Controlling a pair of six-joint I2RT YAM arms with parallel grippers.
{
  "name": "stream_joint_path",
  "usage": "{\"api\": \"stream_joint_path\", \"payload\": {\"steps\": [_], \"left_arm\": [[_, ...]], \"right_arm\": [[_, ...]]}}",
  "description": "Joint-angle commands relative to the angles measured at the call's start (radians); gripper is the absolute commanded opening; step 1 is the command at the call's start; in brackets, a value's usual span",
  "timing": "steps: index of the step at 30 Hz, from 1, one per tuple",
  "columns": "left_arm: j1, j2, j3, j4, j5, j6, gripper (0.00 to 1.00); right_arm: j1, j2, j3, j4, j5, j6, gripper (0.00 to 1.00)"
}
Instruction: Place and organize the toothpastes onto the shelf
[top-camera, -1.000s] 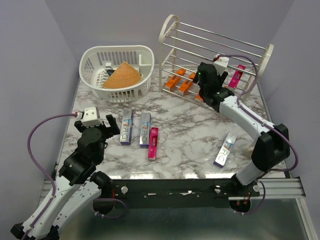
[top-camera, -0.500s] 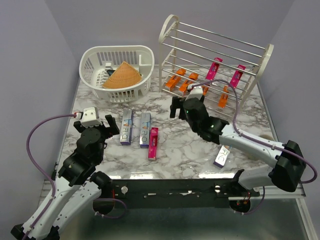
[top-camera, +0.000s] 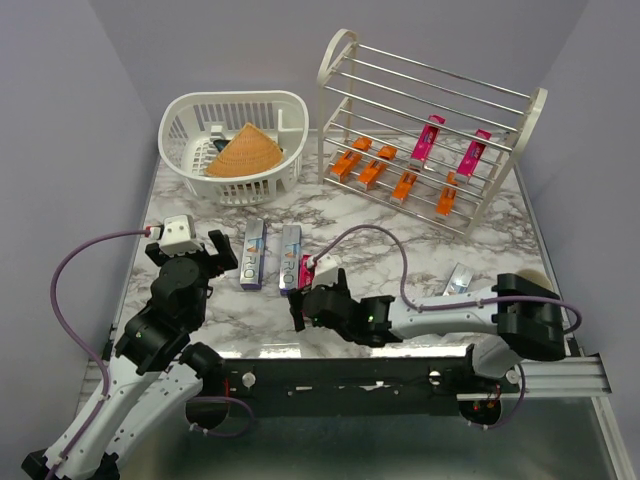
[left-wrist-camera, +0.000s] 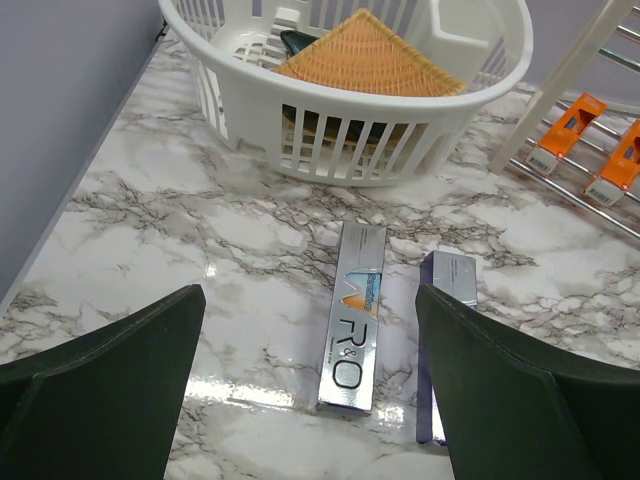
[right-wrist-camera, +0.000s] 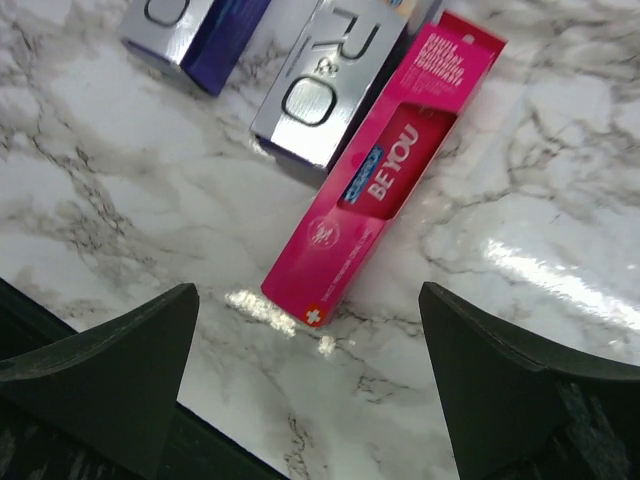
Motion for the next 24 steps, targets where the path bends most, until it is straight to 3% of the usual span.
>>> {"api": "stream_joint_path", "payload": {"steps": [1,13,24], "left_arm": [[0.007,-0.011,-0.001,0.003,-0.010,-0.002,0.99],[0.007,-0.006,-0.001,0.003,-0.011,-0.003,0.99],[0.007,-0.005,0.000,-0.001,-0.018,-0.002,0.99]], "right_arm": [[0.053,0.136,0.093,-0.104,0.041,0.133,1.00],[0.059,0.320,0.195,-0.227,0.114,0.179,0.87],[0.055,0.313,0.152,-0.304,0.242,0.250,0.67]]}}
